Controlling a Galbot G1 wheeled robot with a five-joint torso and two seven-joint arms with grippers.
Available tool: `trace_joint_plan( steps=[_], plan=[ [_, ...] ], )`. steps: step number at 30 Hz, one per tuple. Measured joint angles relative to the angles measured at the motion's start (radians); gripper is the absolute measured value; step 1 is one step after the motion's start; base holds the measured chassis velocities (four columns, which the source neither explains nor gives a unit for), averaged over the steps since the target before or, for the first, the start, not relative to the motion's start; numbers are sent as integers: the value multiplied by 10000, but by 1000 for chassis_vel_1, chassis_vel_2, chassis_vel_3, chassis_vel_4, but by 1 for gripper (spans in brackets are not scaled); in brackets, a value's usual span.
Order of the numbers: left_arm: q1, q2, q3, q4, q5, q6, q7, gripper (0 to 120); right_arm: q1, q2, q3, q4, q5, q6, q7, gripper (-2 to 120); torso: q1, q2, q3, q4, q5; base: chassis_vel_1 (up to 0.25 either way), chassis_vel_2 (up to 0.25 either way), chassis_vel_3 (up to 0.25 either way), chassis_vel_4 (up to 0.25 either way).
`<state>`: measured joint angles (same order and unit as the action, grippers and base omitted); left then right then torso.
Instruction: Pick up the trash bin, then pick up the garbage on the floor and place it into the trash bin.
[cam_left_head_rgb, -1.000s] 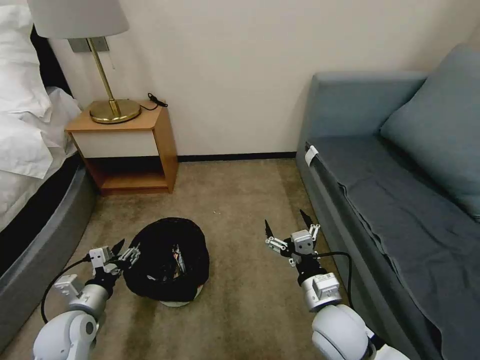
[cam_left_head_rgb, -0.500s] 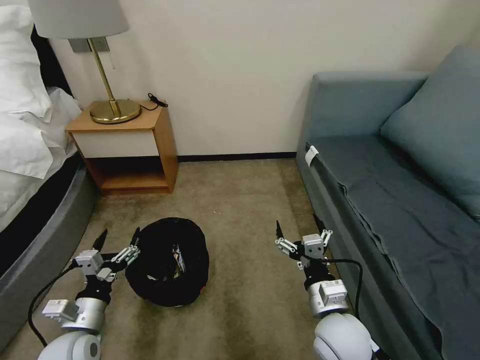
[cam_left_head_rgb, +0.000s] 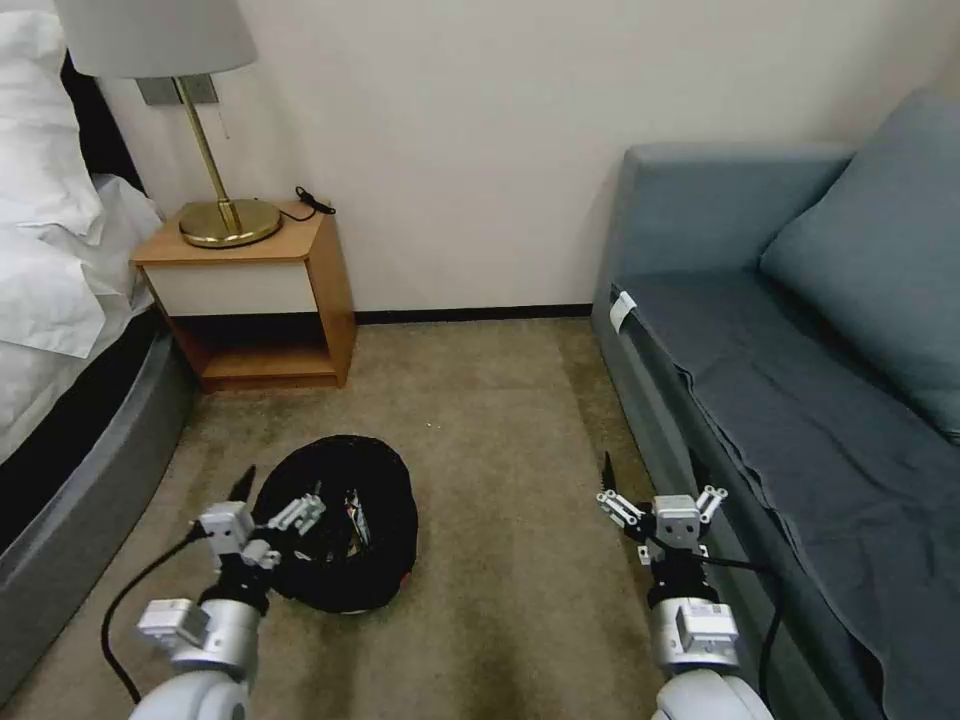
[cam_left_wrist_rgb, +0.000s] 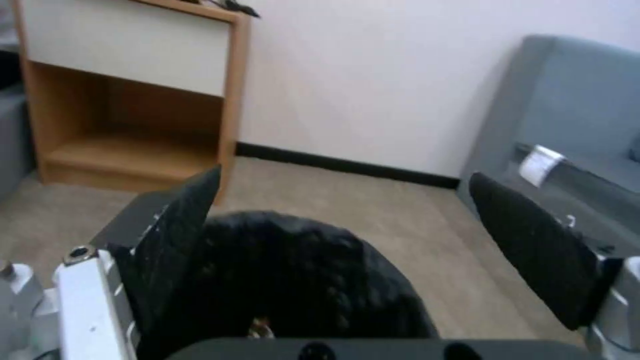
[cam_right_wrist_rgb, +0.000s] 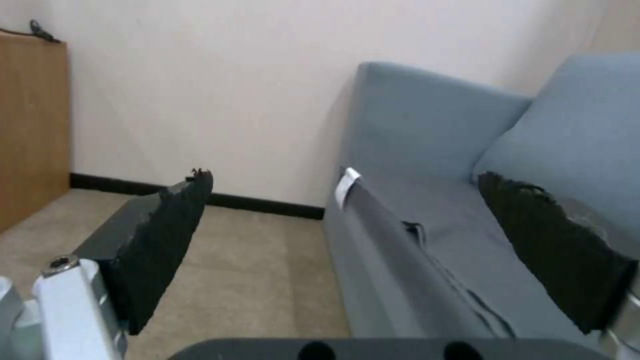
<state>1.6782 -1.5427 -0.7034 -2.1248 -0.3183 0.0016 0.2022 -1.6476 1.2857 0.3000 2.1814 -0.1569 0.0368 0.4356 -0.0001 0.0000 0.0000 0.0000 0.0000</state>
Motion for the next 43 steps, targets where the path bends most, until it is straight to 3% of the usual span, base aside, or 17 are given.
trace_joint_plan(
  steps=[8,12,16,43],
  plan=[
    [246,28,587,-550,310,-308,-539,100,-123,227,221,36,-321,376,-129,100,0,0,0,0,1,0,0,0,0],
    [323,35,1206,-826,690,-365,-1007,100,-156,311,262,35,-361,418,-203,100,1,0,0,0,1,0,0,0,0],
    [362,45,1401,-848,894,-384,-1133,100,-155,315,328,32,-340,521,-278,100,0,0,0,0,0,0,0,0,0],
    [416,105,1384,-782,970,-451,-1229,100,-126,302,374,-56,-321,481,-315,100,1,0,0,0,0,0,0,0,0]
  ],
)
